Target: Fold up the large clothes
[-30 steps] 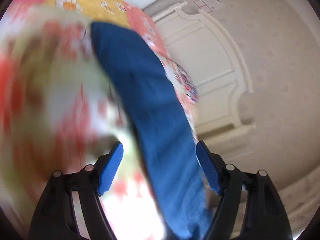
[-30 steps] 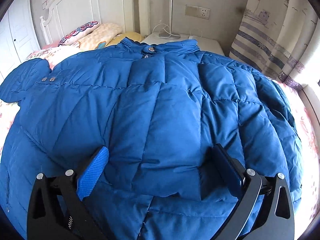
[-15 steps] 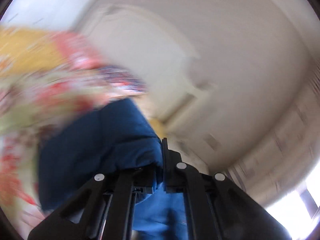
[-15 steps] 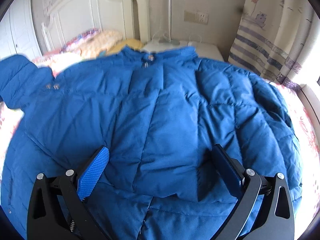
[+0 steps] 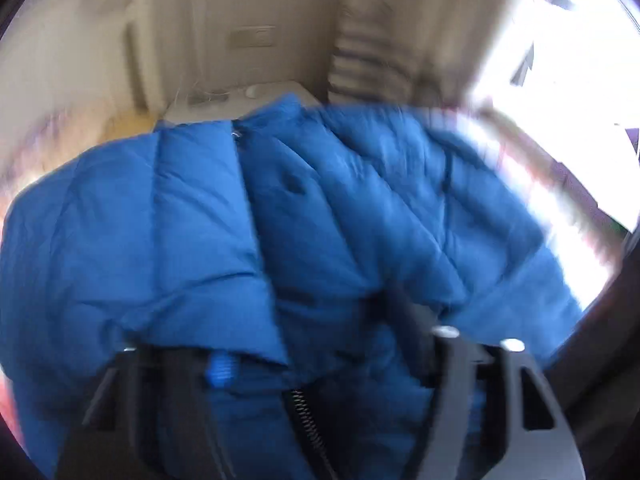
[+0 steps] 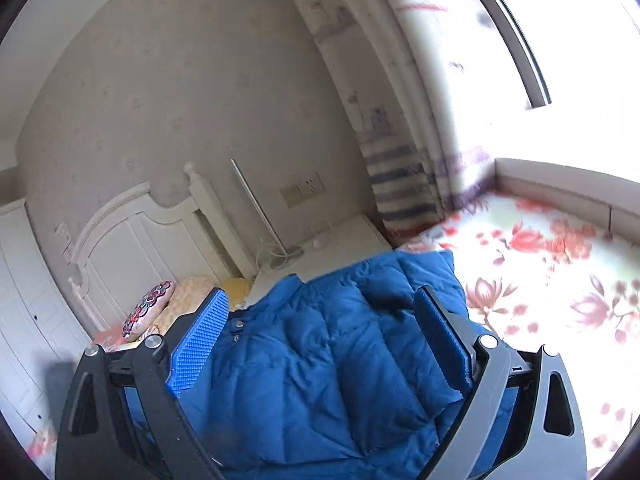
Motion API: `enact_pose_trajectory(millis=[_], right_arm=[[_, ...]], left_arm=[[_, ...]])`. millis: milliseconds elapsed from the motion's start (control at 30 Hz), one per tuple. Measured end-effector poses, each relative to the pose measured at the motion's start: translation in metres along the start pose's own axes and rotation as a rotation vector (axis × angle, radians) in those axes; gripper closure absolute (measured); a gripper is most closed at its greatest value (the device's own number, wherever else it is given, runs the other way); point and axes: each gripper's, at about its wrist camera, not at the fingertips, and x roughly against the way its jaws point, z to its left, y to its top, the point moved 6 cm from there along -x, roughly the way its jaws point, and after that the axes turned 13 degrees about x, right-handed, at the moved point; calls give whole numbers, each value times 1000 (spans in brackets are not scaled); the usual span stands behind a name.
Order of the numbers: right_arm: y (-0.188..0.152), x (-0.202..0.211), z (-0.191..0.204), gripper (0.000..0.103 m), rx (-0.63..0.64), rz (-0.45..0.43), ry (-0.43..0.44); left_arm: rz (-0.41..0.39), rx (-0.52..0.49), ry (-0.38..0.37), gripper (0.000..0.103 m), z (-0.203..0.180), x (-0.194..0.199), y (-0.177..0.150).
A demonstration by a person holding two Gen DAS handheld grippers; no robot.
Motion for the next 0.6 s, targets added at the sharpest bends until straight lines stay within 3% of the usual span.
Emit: enact_pose_trajectory(millis=[33, 100, 200, 300, 367, 433, 533, 600], right_arm=[[-1, 1, 1, 12, 2, 2, 2], [-1, 0, 3, 12, 8, 7, 5], [-3, 1, 4, 12, 3, 18, 4], [-5, -2, 2, 12, -9, 33, 6], [-5, -6, 0, 12, -2, 47, 7], [-6, -8, 4, 12, 21, 58, 7], [-8, -11, 10, 12, 58, 72, 7], [-9, -12, 17, 12, 94, 76, 11]], left_arm=[[-13, -55, 20, 25, -8, 3, 0], [-14, -53, -37, 18, -9, 14, -6], [-54, 40, -85, 24, 11, 40, 6], [-223, 279, -224, 24, 60, 105, 17], [-342, 432, -228, 13, 101, 128, 30], [-444, 637, -212, 11, 161, 148, 22], [-452, 911, -118, 17, 237, 140, 0], [-425, 1010, -56, 21, 269, 130, -21]])
